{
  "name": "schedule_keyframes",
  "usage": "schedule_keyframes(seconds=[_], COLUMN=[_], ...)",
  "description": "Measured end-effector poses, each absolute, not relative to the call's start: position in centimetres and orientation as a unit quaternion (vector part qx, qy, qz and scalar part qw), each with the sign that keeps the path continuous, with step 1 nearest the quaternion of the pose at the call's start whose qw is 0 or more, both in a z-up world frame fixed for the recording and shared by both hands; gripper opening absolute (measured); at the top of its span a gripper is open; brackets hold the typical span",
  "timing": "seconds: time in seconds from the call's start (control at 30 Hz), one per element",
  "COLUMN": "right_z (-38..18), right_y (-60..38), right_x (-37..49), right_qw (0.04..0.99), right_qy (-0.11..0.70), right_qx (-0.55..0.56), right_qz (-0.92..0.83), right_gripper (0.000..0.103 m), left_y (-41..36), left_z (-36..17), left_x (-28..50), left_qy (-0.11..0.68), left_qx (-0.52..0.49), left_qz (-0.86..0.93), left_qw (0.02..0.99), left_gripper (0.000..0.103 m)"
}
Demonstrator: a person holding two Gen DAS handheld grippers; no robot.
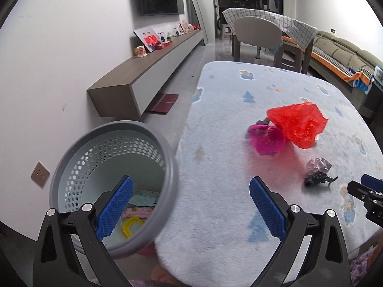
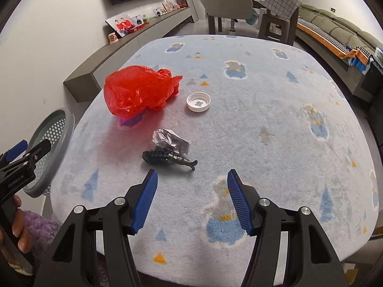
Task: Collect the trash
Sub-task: 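Move both tools back toward the remaining trash on the table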
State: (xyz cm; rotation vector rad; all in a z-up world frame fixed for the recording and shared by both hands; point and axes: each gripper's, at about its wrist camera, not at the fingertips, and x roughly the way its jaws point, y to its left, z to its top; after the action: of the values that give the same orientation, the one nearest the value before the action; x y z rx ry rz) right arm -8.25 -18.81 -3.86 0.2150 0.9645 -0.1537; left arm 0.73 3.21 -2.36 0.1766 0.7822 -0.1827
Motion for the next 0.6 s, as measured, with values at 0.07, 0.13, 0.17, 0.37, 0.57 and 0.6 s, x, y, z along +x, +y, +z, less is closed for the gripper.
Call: schedule_keyframes(seconds=[0.07,0.13,0.17,0.37,0.57,0.6], right_z=[-4.2,-4.6,-4.8,-6.1,-7.9,-8.0], right_y=[-19.0,-19.4,-19.7,-21.8,-21.9,-21.6], right_x=[-7.5,-6.6,-6.2,-3.9,-3.3,-3.5], right_qw=[0.876,0.873,0.872,0.863,0.849,0.848], right_qy=[0.468,0.474,0.475,0.488,0.516,0.520], right_qx=[0.091,0.084,0.084,0.080,0.071,0.066], right_qz=[-0.072,-0.074,-0.076,-0.097,-0.088,-0.084], right_gripper=[0.058,0.058,0.058,0.058,0.058,0.058], left_y=[2.6,2.0,1.8,1.2,0.8,0.7], left_z=[-2.6,-2.8,-2.9,-3.3,-3.8,-3.9], left_x=[0.5,0.4,0.4,0.7,1.3,1.3], left_qy=[0.381,0.379,0.378,0.384,0.395,0.395], left_qx=[0.090,0.101,0.104,0.104,0.104,0.105], left_qz=[-0.093,-0.099,-0.100,-0.099,-0.099,-0.101], left_qw=[0.916,0.915,0.914,0.912,0.907,0.907], left_gripper=[0.096,0.096,0.096,0.096,0.096,0.096])
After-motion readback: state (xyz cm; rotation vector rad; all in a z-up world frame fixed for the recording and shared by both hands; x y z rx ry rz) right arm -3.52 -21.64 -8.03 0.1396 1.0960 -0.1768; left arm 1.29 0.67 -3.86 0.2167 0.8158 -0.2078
